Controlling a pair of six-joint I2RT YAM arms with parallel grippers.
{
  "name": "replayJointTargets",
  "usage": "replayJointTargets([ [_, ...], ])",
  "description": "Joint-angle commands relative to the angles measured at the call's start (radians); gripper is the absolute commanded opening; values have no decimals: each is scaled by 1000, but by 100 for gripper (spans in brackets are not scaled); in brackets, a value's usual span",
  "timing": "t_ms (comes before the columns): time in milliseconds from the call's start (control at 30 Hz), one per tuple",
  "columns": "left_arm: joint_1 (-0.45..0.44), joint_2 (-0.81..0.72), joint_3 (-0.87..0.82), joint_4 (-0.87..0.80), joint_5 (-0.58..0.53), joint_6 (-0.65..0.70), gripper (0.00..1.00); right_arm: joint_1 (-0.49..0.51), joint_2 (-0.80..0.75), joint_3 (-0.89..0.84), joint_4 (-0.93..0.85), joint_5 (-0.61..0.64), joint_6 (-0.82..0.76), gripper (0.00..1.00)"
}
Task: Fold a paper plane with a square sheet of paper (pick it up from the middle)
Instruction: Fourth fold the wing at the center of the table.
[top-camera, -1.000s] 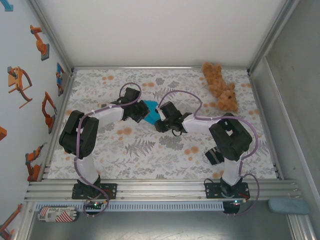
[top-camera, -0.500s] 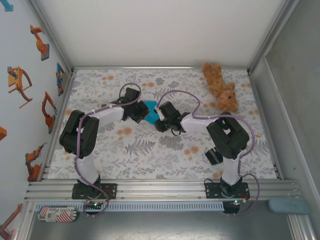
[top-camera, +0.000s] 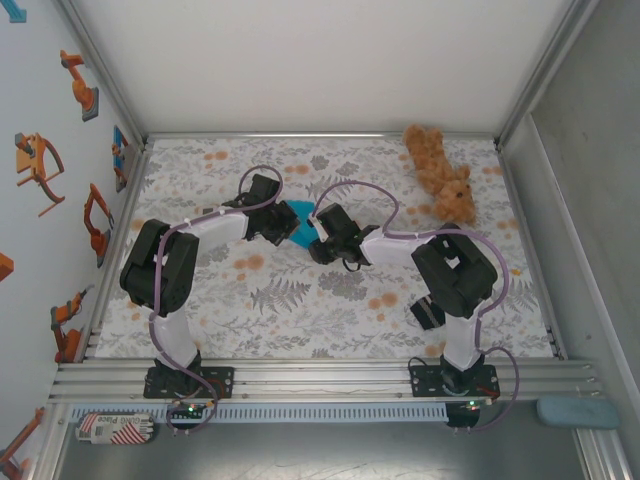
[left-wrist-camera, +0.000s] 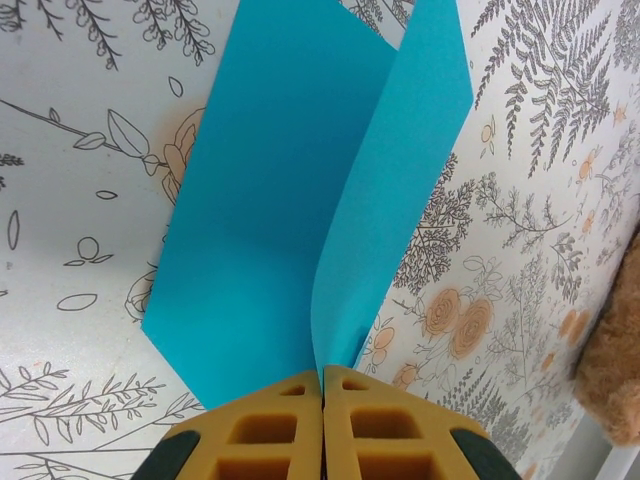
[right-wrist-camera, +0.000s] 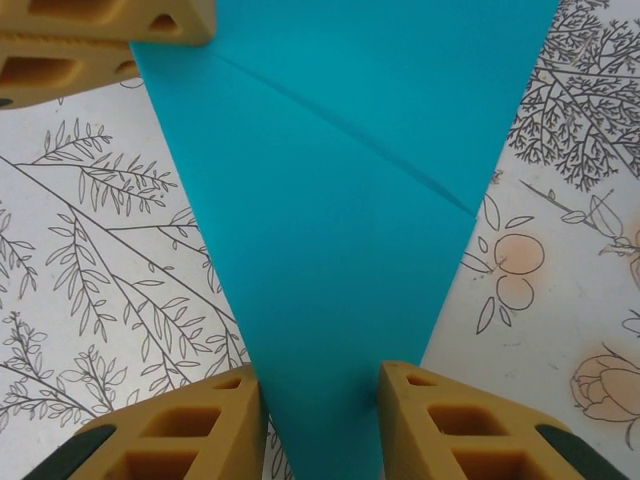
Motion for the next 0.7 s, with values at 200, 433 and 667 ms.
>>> replayJointTargets([
  [200,7,4,43,-49,23,-21,8,16,3,15,31,62,-58,34],
  [433,12,13,63,-66,46,-38,8,19,-22,-25,94,76,-107,33],
  [667,16,11,60,-57,55,-50,9,19,-16,-32,100,89,-118,28],
])
